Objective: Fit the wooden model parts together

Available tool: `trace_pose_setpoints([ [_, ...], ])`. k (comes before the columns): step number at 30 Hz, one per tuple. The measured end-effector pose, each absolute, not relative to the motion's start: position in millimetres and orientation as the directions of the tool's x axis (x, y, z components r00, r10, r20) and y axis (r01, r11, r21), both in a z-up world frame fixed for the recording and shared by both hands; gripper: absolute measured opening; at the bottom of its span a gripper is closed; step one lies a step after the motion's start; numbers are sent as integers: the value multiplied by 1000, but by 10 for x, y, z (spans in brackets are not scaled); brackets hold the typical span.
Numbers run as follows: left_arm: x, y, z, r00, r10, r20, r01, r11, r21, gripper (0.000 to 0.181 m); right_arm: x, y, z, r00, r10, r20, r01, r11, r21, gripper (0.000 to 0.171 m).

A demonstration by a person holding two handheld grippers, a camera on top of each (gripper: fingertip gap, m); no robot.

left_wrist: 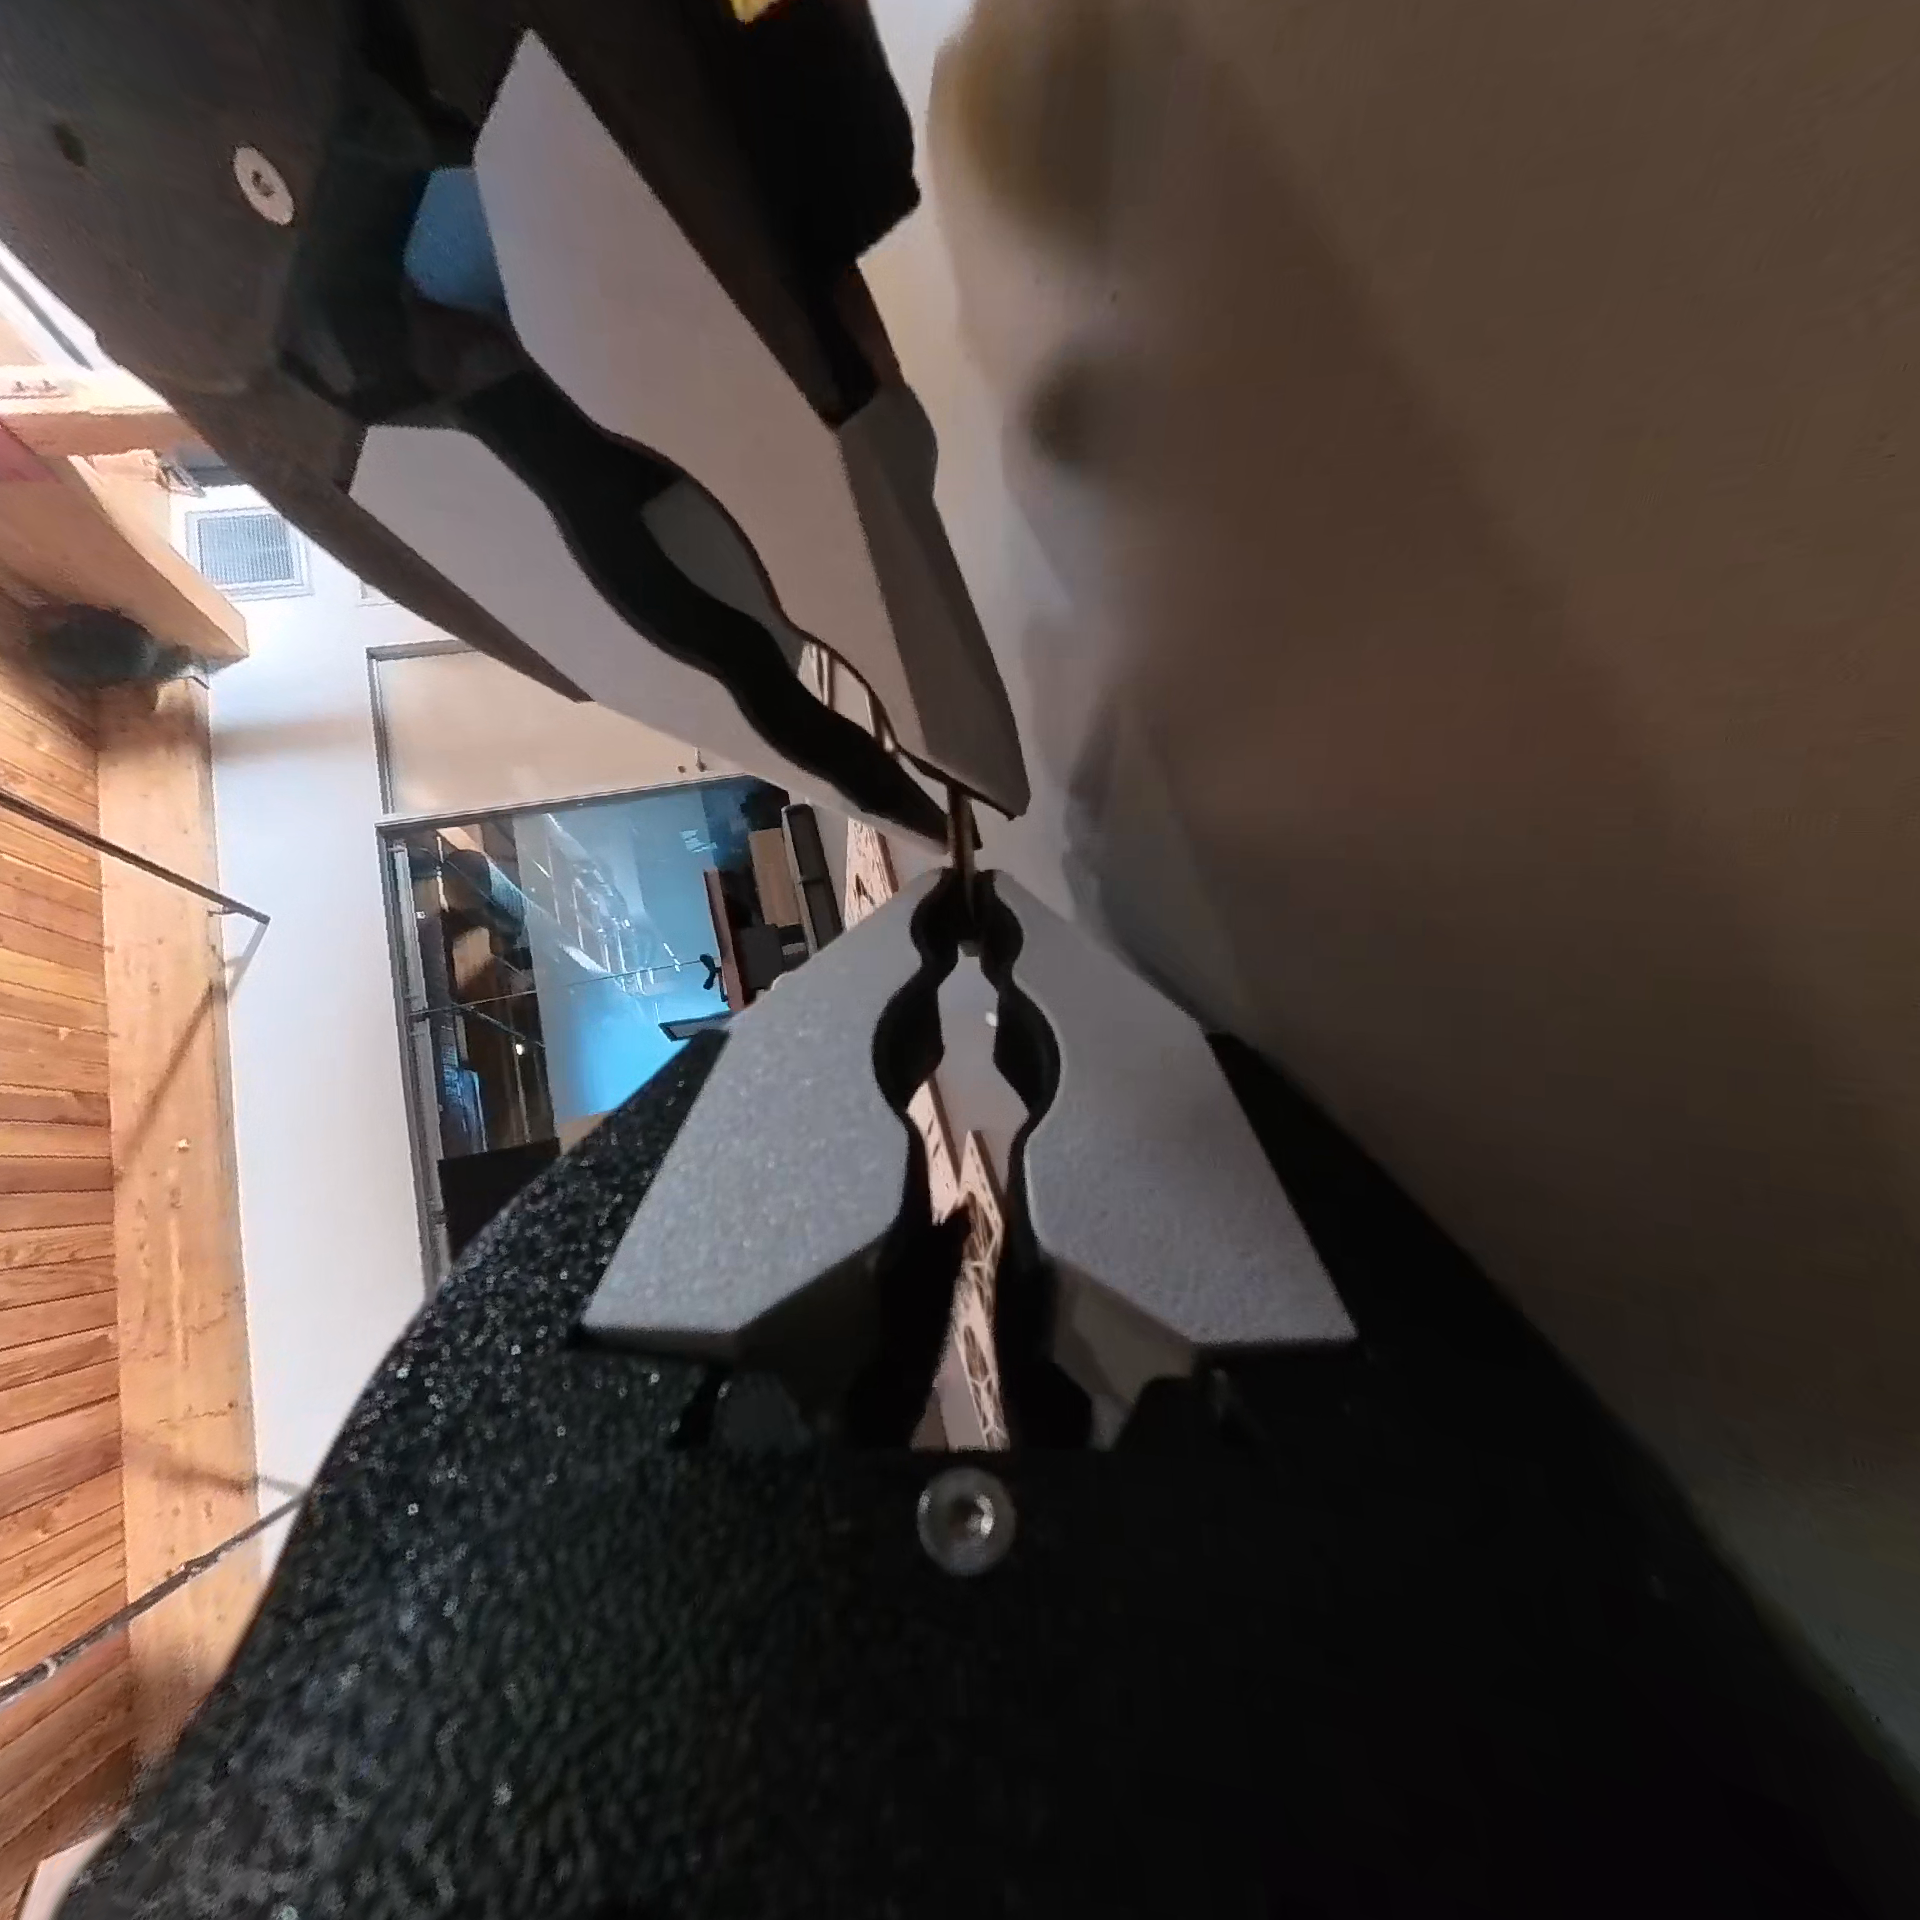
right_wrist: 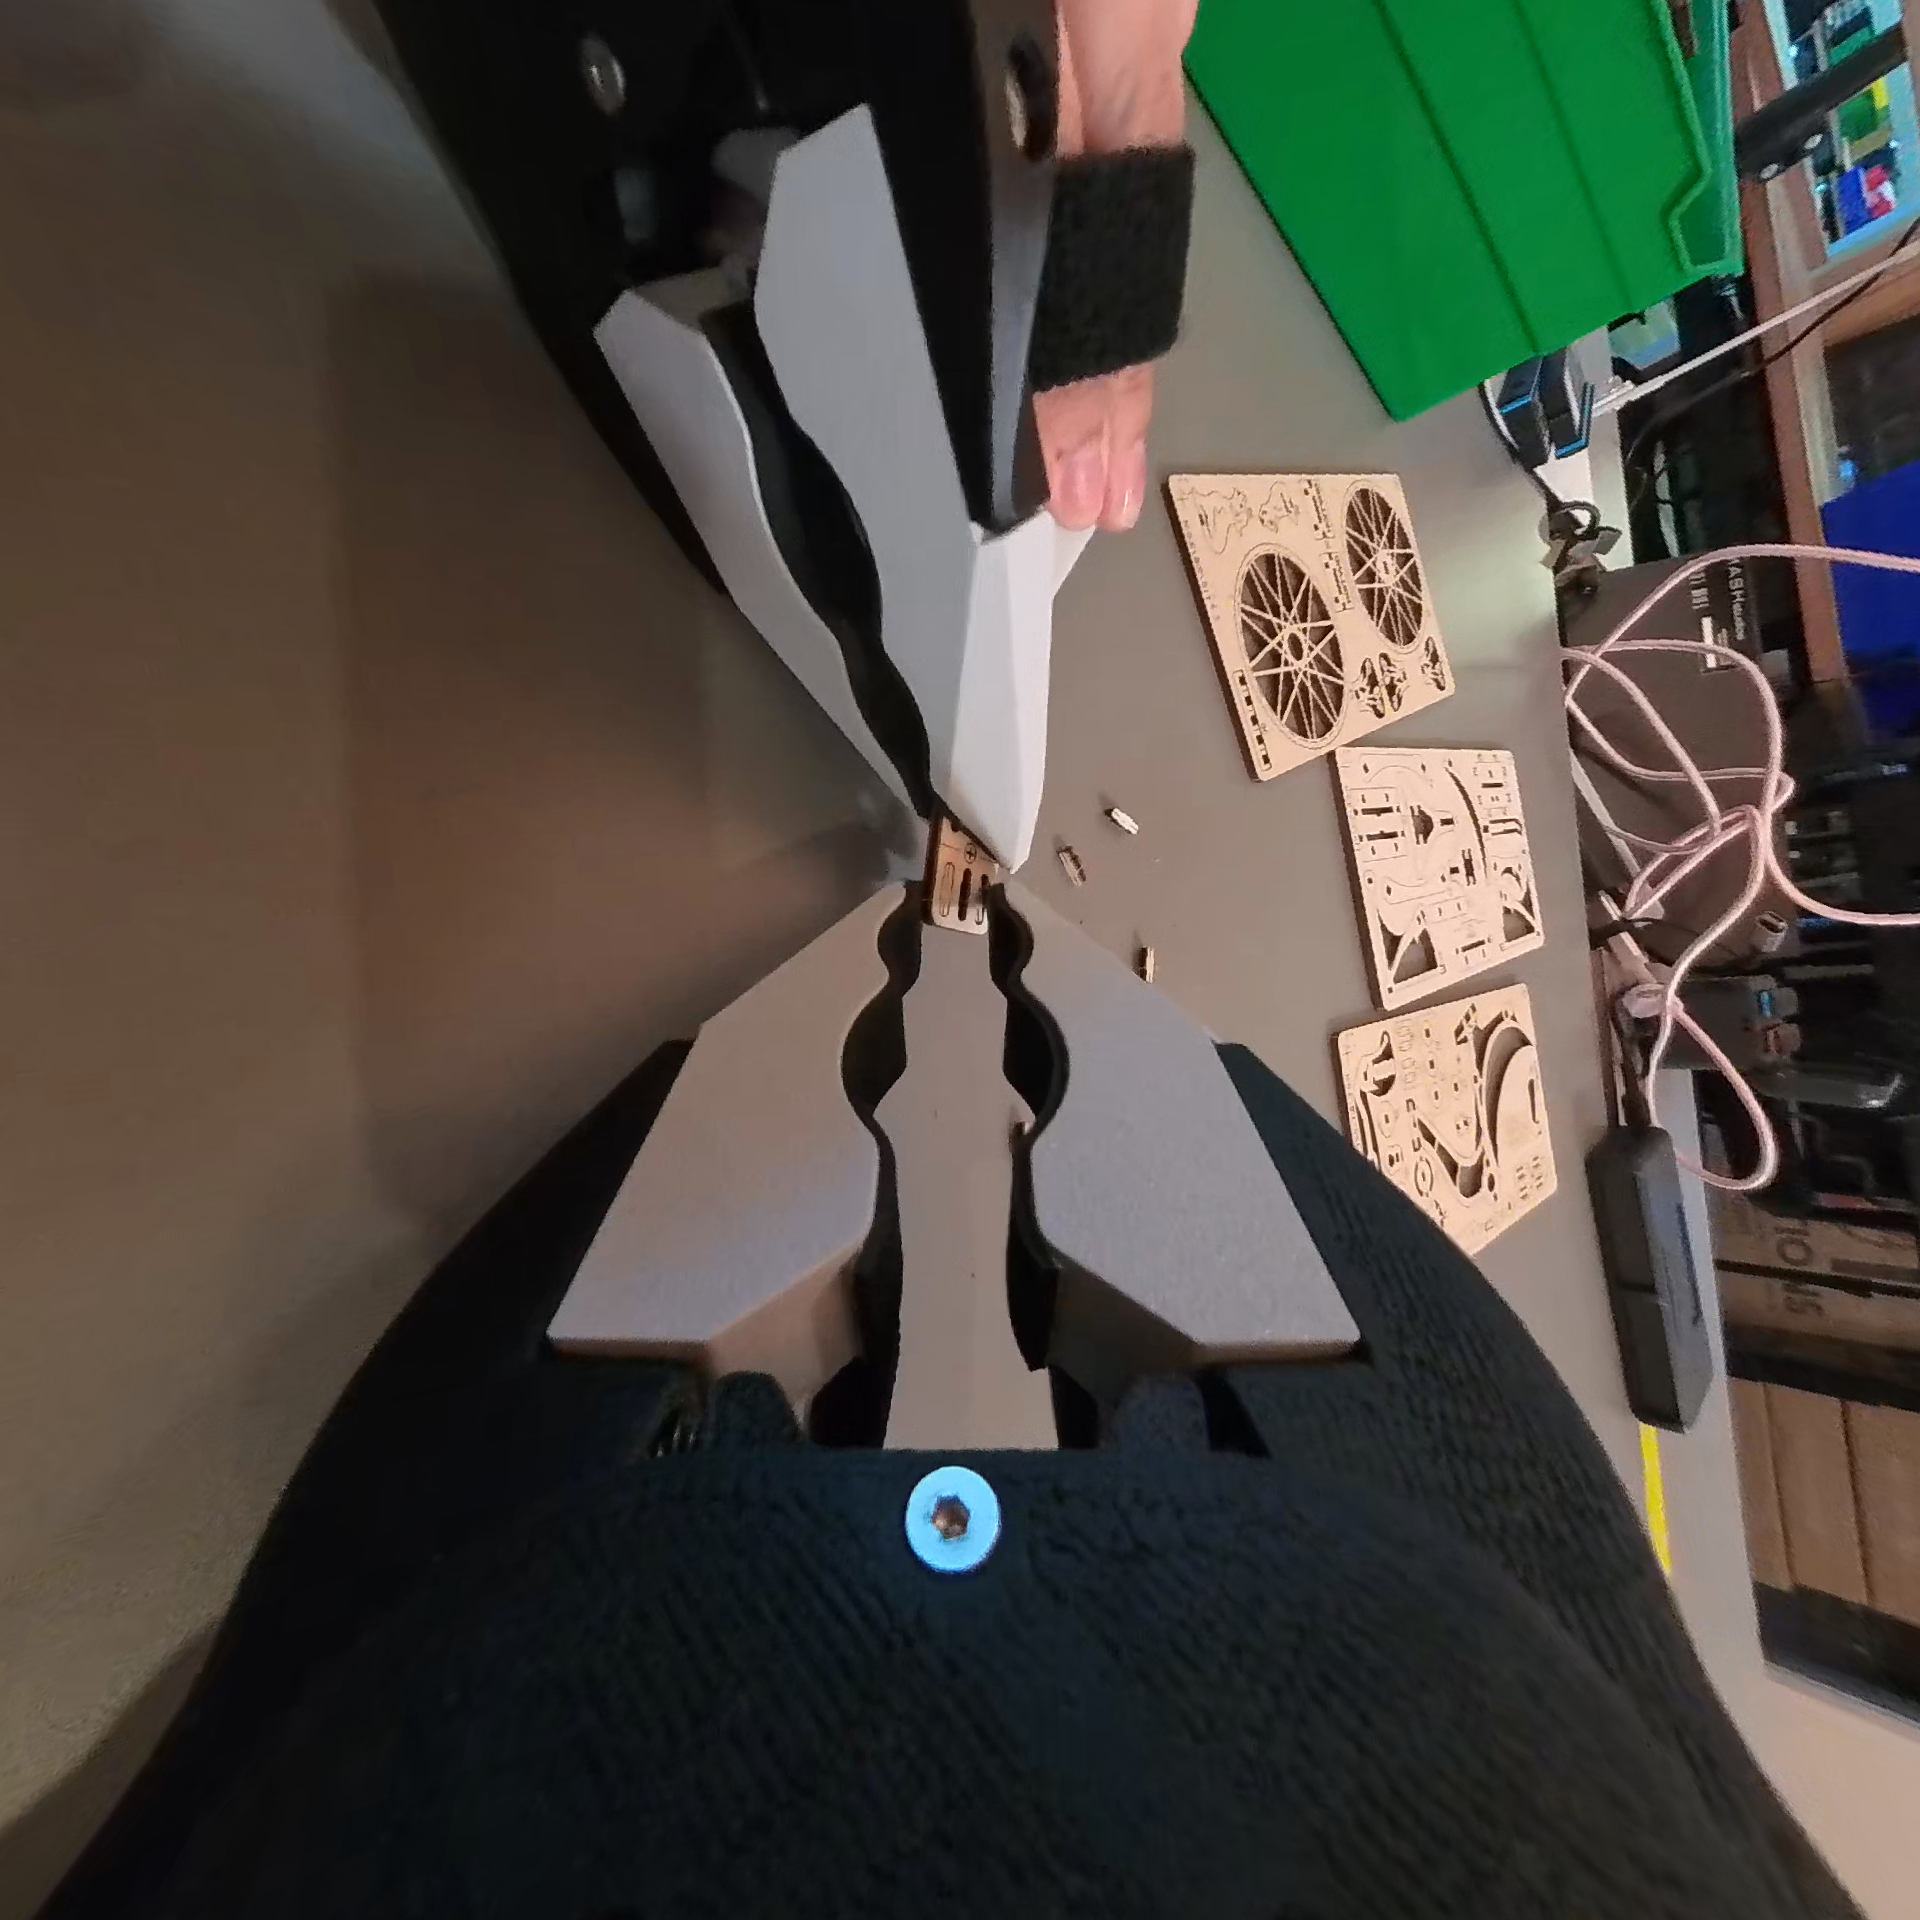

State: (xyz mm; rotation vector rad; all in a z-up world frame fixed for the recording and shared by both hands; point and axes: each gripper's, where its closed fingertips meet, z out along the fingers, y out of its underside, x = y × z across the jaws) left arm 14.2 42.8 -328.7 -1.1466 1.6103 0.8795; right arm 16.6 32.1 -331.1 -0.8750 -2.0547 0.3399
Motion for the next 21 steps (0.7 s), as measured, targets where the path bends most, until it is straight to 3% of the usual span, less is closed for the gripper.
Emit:
trace_pose_setpoints([
  [21, 153, 419, -3380, -25, -382, -924, -957, 277, -88, 1, 195, 298, -3363, -412, 679, 607, 484, 728, -486, 7],
])
